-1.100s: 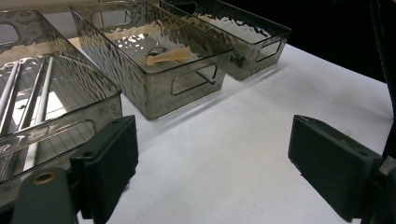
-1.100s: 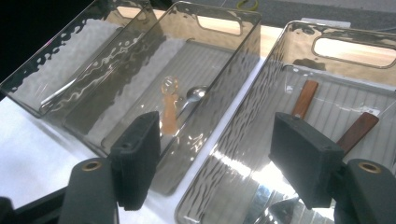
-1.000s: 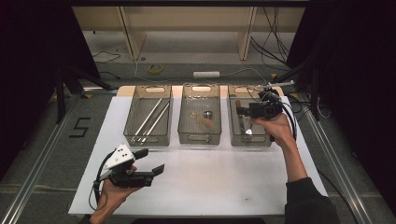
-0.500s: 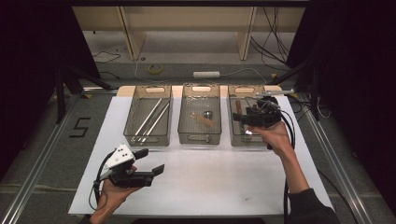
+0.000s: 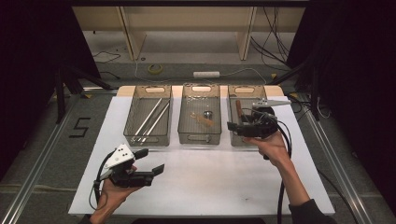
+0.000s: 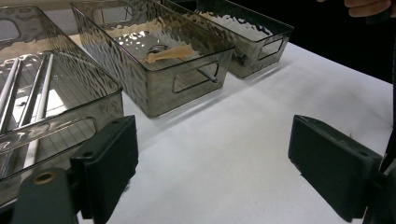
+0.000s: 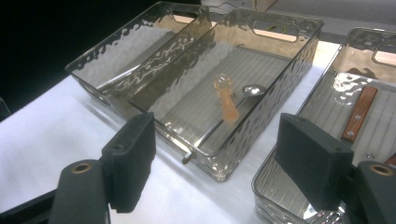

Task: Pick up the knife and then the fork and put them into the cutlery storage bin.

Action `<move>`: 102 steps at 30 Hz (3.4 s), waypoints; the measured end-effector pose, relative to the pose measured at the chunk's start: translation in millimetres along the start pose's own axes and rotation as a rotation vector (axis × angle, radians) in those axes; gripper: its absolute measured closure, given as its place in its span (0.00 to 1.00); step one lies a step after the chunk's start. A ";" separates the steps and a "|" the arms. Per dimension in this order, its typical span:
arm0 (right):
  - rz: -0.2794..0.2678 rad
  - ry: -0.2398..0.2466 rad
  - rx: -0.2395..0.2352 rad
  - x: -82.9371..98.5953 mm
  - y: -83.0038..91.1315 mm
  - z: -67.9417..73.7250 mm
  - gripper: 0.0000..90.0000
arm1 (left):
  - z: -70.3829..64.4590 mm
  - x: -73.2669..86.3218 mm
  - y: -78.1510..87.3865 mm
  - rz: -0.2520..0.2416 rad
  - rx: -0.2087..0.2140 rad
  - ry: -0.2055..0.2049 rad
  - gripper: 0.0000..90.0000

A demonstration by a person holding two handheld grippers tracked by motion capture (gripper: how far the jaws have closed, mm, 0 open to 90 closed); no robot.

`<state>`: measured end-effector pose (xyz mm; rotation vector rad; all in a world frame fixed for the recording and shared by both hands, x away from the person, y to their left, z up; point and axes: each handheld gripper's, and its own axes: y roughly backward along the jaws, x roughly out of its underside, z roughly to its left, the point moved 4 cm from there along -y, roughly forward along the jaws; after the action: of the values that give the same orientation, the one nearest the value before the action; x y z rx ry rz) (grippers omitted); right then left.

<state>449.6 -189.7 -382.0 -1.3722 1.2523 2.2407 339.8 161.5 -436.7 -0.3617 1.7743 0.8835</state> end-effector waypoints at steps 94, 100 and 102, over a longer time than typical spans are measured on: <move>-0.112 0.084 -0.033 123.2 37.1 40.5 0.30 | -2.2 1.6 -0.2 0.016 0.033 0.004 0.17; -0.120 0.086 -0.030 123.5 38.9 39.7 0.30 | -2.6 1.9 -0.6 0.020 0.036 -0.001 0.17; -0.120 0.086 -0.028 123.3 39.0 39.8 0.29 | -2.7 1.9 -0.7 0.021 0.037 -0.002 0.17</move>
<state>336.5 -210.8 -453.3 -1.5260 1.1363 2.1474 337.6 159.4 -438.3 -0.3191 1.7933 0.8640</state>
